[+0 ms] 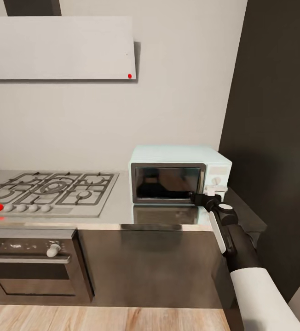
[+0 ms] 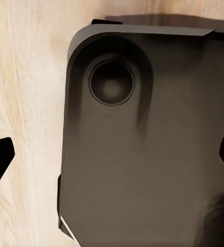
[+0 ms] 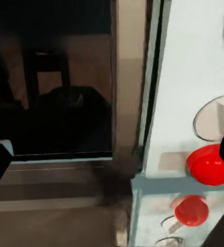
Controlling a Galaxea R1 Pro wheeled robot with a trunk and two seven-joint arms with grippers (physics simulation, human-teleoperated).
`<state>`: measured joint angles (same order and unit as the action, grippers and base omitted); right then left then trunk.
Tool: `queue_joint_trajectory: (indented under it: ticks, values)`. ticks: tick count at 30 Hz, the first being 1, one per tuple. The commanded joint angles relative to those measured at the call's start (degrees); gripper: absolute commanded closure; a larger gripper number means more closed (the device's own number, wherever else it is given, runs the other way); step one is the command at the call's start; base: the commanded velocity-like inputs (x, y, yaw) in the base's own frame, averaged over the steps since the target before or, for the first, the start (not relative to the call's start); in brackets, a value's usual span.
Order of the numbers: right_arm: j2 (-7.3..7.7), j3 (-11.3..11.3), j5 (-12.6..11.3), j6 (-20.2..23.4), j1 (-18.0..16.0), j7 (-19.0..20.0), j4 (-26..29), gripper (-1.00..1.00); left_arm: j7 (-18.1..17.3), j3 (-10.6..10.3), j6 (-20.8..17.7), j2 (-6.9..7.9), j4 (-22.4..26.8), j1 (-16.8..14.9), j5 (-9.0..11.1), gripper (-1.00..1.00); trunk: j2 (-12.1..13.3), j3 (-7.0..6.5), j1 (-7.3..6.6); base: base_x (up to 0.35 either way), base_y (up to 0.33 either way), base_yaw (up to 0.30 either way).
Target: In the kitchen, take the popcorn bag from the countertop, put it into the microwave, and heat it until the popcorn is cooked so the cooked popcorn ends up inside the bag.
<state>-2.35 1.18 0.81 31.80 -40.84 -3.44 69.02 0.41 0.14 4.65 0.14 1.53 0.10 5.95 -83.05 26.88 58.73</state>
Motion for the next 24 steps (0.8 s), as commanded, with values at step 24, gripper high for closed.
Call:
queue_joint_trajectory:
  ticks: [24]
  values:
    - [0.41, -0.24, 0.06, 0.2, -0.03, -0.34, 0.07, -1.0, 0.03, -0.03, 0.1, -0.03, 0.06, 0.02, 0.63, -1.0, -0.03, 0.05, 0.0, 0.0, -0.018, 0.0]
